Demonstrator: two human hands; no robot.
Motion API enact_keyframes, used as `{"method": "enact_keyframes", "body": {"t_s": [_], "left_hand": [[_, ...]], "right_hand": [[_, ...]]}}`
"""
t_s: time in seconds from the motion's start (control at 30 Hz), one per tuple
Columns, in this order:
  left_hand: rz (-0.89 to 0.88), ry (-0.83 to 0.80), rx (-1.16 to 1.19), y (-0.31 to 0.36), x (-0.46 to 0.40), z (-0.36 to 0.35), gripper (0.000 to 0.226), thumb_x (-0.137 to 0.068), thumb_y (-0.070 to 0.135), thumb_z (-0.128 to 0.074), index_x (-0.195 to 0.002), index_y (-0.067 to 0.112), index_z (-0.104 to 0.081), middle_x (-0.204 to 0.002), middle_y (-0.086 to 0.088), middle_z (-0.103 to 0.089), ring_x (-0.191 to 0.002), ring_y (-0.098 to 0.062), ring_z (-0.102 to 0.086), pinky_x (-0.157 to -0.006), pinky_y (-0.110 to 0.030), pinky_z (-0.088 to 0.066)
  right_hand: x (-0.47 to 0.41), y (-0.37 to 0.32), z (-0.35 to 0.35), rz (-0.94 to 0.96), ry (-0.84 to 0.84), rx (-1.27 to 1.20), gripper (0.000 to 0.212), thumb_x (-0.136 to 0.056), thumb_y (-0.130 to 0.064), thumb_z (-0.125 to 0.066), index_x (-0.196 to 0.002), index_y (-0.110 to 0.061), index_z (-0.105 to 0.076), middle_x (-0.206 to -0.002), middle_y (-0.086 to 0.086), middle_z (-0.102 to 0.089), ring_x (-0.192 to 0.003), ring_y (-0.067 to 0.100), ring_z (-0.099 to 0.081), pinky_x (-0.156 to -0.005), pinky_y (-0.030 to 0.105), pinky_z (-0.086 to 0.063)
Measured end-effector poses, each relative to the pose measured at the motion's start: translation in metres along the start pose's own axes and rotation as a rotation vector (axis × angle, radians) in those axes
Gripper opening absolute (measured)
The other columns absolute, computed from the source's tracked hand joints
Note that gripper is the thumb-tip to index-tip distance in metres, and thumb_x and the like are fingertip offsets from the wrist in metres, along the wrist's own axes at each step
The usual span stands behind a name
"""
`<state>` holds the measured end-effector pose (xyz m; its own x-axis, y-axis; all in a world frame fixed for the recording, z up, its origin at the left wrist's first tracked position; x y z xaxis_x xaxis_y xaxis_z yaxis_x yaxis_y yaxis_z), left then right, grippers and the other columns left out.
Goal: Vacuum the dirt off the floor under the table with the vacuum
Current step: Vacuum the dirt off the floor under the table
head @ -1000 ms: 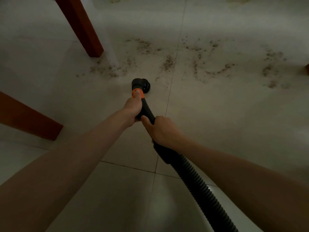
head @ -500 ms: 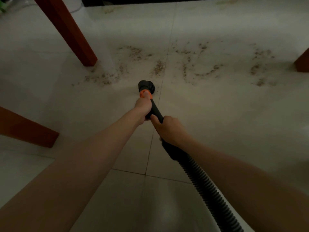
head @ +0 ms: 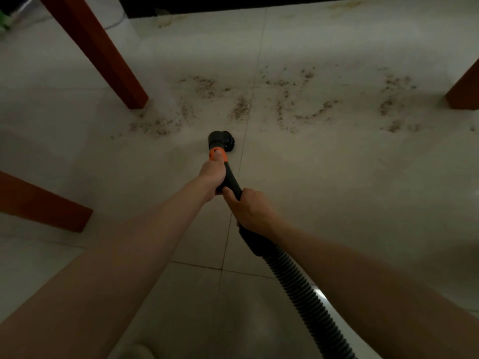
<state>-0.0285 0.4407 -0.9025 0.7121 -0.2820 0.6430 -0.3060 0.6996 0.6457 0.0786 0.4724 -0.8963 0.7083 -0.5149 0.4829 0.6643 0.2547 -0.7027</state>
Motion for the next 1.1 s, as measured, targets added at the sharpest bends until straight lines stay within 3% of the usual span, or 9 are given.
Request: {"method": "enact_keyframes", "body": {"t_s": [0.3,0.43,0.73,0.83,0.97,1.1], "left_hand": [[0.026,0.029,0.060,-0.005,-0.007,0.025,0.044,-0.102,0.045,-0.018,-0.106,0.007,-0.040,-0.079,-0.008,-0.047,-0.087,-0.025,-0.052,-0.076,-0.034,-0.047],[0.011,0.029,0.065,0.005,-0.021,0.023,0.045,-0.101,0.046,-0.018,-0.108,0.007,-0.041,-0.081,-0.008,-0.048,-0.091,-0.026,-0.053,-0.076,-0.035,-0.048],[-0.034,0.033,0.000,0.023,-0.051,0.022,0.048,-0.101,0.048,-0.018,-0.102,0.007,-0.043,-0.079,-0.008,-0.049,-0.092,-0.027,-0.054,-0.079,-0.035,-0.050],[-0.045,0.022,0.011,0.026,-0.054,0.019,0.049,-0.101,0.048,-0.018,-0.104,0.007,-0.044,-0.080,-0.008,-0.050,-0.089,-0.025,-0.054,-0.075,-0.033,-0.048],[-0.052,-0.013,0.005,0.032,-0.055,0.009,0.051,-0.101,0.047,-0.018,-0.113,0.006,-0.046,-0.088,-0.010,-0.052,-0.090,-0.026,-0.054,-0.075,-0.034,-0.048],[-0.066,-0.049,-0.023,0.038,-0.052,-0.008,0.048,-0.101,0.047,-0.018,-0.111,0.008,-0.044,-0.089,-0.010,-0.052,-0.089,-0.026,-0.053,-0.076,-0.034,-0.049]], "right_hand": [[-0.014,-0.017,-0.012,0.043,-0.069,0.061,0.050,-0.098,-0.052,-0.033,-0.077,-0.009,-0.049,-0.076,0.010,-0.060,-0.064,0.024,-0.058,-0.060,0.030,-0.048],[-0.031,-0.017,-0.007,0.032,-0.051,0.053,0.051,-0.098,-0.052,-0.033,-0.070,-0.012,-0.045,-0.077,0.011,-0.062,-0.067,0.026,-0.060,-0.065,0.032,-0.051],[-0.054,-0.018,-0.007,0.003,-0.004,-0.054,0.050,-0.096,-0.055,-0.035,-0.080,-0.010,-0.050,-0.085,0.014,-0.067,-0.075,0.030,-0.067,-0.073,0.041,-0.058],[-0.058,-0.018,-0.002,0.001,0.029,-0.013,0.047,-0.096,-0.055,-0.035,-0.076,-0.014,-0.046,-0.081,0.011,-0.065,-0.074,0.028,-0.067,-0.070,0.039,-0.058],[-0.058,-0.013,0.005,-0.019,0.041,-0.043,0.047,-0.097,-0.054,-0.036,-0.089,-0.010,-0.049,-0.080,0.010,-0.063,-0.069,0.024,-0.063,-0.067,0.036,-0.055],[-0.054,-0.003,0.017,-0.029,0.079,-0.039,0.048,-0.096,-0.054,-0.035,-0.089,-0.009,-0.051,-0.084,0.013,-0.067,-0.070,0.027,-0.066,-0.069,0.039,-0.058]]}}
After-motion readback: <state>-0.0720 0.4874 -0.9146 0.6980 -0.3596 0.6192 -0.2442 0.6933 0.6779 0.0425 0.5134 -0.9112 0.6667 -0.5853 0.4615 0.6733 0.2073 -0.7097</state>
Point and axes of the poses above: each hand's wrist, its own x-axis away from the middle knuckle, its own z-axis out of the back of the hand, y = z × x, the point moved 10 cm from there along -x, towards the middle knuckle
